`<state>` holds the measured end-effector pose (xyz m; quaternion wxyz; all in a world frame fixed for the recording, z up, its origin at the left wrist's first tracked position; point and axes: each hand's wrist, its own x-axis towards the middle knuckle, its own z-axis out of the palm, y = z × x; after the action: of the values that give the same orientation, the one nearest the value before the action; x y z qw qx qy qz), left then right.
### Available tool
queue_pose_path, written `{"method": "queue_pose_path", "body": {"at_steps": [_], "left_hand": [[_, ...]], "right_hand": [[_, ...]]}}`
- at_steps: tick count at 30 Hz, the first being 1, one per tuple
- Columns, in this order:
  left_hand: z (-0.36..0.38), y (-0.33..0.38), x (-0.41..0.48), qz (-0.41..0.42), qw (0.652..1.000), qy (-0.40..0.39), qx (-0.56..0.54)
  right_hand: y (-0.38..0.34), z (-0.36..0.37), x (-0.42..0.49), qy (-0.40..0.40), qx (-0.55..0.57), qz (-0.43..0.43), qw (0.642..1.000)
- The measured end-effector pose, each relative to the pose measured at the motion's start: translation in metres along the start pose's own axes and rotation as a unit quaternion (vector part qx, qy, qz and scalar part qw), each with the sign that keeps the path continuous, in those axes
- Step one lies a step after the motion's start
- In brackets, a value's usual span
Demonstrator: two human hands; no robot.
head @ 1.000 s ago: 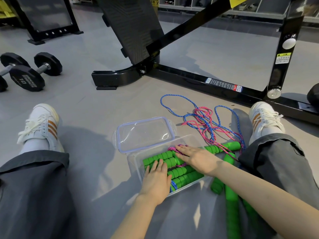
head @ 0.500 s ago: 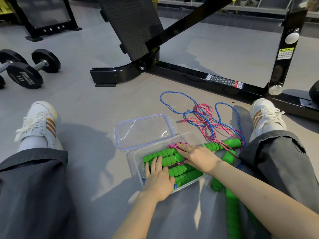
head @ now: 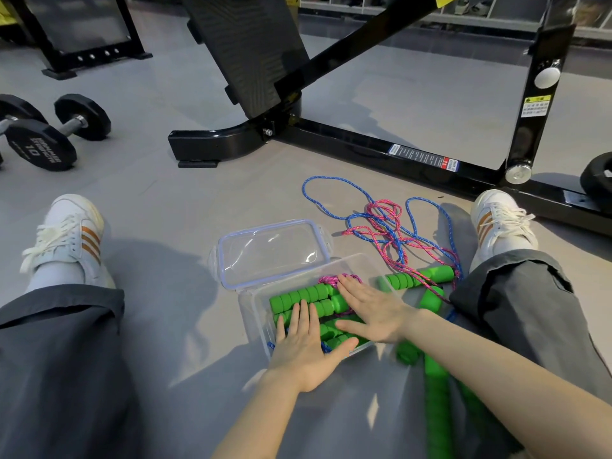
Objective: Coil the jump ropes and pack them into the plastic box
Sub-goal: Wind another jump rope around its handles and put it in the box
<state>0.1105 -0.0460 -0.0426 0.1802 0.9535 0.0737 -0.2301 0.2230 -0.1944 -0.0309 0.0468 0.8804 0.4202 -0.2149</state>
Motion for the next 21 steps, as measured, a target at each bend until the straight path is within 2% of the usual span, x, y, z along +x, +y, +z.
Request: {"method": "queue_pose_path", "body": {"at_steps": [6,9,14,17,21], "left_hand": [[-0.002,-0.004,0.001,0.007,1.0,-0.022,0.015],[-0.002,-0.006,0.001,0.016,0.999,-0.013,0.038],[-0.003,-0.029,-0.009,0.024,0.997,0.01,0.074],[-0.002,-0.033,-0.024,0.032,0.993,0.056,0.095],[0.013,-0.014,-0.04,0.076,0.977,0.165,0.112]], "right_hand": [[-0.011,0.001,0.004,-0.039,-0.007,0.046,0.998],[-0.018,0.005,0.006,-0.032,0.018,0.073,0.997],[-0.029,0.006,-0.01,0.01,0.084,0.027,0.996],[-0.037,0.014,-0.028,0.05,0.056,-0.019,0.997],[-0.045,0.019,-0.056,0.137,0.062,-0.012,0.989]]}}
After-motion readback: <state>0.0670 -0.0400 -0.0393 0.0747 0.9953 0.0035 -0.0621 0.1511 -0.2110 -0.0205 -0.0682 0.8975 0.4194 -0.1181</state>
